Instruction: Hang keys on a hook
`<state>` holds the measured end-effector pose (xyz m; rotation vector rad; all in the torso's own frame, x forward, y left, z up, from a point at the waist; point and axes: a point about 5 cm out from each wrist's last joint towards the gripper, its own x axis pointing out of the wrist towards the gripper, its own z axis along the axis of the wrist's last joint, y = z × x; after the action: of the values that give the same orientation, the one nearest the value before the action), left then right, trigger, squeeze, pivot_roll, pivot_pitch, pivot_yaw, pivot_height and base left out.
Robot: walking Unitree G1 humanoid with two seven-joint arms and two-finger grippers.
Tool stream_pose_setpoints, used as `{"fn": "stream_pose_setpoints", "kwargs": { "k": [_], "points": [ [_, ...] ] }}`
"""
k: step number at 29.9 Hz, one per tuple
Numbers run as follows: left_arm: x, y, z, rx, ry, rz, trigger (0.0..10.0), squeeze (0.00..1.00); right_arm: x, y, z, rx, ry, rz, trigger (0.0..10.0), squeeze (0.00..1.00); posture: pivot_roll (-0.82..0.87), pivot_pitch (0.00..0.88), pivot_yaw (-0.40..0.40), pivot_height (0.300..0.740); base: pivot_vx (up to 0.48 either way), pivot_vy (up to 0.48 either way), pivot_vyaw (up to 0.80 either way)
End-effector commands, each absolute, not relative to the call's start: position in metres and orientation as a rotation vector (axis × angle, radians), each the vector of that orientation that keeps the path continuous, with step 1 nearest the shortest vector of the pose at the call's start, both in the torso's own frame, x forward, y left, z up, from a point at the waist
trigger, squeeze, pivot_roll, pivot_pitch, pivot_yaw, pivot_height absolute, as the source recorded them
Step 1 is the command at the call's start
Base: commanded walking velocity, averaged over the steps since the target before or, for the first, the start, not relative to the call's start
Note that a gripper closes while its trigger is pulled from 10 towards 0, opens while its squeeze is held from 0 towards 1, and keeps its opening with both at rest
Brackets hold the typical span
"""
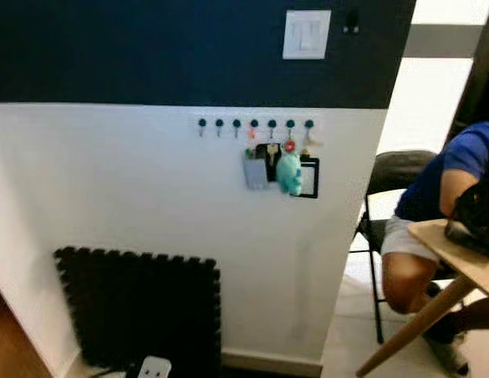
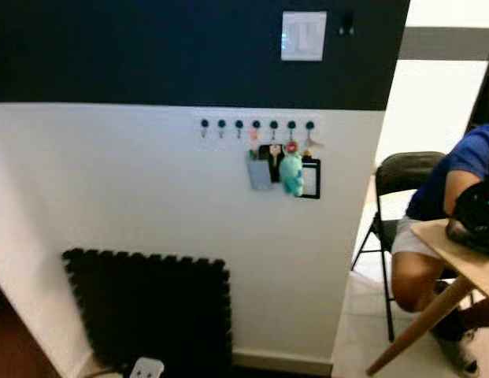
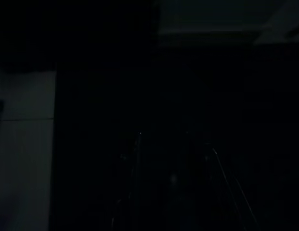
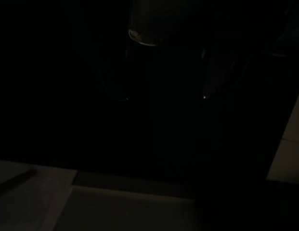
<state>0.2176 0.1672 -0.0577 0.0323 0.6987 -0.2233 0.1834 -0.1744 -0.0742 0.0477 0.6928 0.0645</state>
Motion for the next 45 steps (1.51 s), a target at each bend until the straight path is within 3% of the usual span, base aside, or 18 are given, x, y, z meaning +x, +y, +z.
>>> {"fn": "stream_pose_setpoints", "kwargs": {
  "k": [1, 6, 18, 45],
  "points": [
    [0.2205, 0.1672, -0.0552, 0.057, 0.684, -0.245, 10.0, 0.00, 0.1835, -0.1744, -0.0746, 0.050, 0.700, 0.062, 10.0, 0.00, 0.03, 0.011, 0.039, 0.740, 0.000, -0.472, 0.00],
    [0.2194, 0.1673, -0.0564, 0.063, 0.692, -0.241, 10.0, 0.00, 0.1836, -0.1746, -0.0745, 0.048, 0.701, 0.060, 10.0, 0.00, 0.03, 0.010, 0.039, 0.740, 0.000, -0.412, 0.00],
    [0.2202, 0.1686, -0.0556, 0.092, 0.684, -0.237, 10.0, 0.00, 0.1841, -0.1740, -0.0745, 0.048, 0.702, 0.065, 10.0, 0.00, 0.03, 0.009, 0.039, 0.740, 0.000, 0.000, 0.00],
    [0.2228, 0.1659, -0.0531, 0.093, 0.654, -0.249, 10.0, 0.00, 0.1848, -0.1727, -0.0740, 0.037, 0.697, 0.079, 10.0, 0.00, 0.03, 0.001, 0.040, 0.740, 0.000, 0.000, -0.79]
  ]
}}
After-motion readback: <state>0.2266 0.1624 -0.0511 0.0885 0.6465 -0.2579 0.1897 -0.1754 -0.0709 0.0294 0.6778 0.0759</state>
